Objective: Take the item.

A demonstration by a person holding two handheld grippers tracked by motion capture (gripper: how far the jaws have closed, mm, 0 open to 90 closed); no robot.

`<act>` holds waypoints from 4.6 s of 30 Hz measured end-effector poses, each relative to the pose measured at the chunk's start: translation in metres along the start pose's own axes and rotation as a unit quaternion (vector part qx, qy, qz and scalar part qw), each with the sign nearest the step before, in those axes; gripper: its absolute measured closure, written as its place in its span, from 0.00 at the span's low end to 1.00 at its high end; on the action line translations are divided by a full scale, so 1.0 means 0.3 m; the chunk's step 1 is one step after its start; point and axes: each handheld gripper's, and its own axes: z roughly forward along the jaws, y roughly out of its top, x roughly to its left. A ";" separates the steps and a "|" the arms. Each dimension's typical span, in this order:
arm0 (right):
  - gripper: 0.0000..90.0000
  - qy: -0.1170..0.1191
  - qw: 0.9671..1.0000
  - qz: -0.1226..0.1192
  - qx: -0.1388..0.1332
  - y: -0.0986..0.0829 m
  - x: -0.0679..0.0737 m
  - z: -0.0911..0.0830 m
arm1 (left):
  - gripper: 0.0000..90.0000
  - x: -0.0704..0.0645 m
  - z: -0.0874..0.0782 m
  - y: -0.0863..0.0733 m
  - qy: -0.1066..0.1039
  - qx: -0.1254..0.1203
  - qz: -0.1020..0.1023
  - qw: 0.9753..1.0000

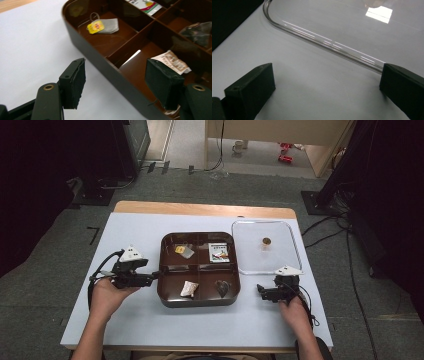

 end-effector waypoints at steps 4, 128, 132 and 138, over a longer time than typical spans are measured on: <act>0.00 0.000 1.000 0.000 0.000 0.000 0.000 0.000 | 0.37 -0.026 0.011 0.015 -0.010 0.003 0.010 1.000; 0.00 0.000 1.000 -0.001 -0.001 0.000 0.000 0.000 | 0.84 -0.178 0.265 0.082 -0.104 0.170 0.043 0.979; 0.00 0.000 1.000 0.000 0.000 0.000 0.000 0.000 | 0.84 -0.172 0.254 0.086 -0.106 0.162 0.040 0.980; 0.00 0.000 1.000 0.000 0.000 0.000 0.000 0.000 | 0.95 -0.157 0.232 0.090 -0.112 0.147 0.032 0.982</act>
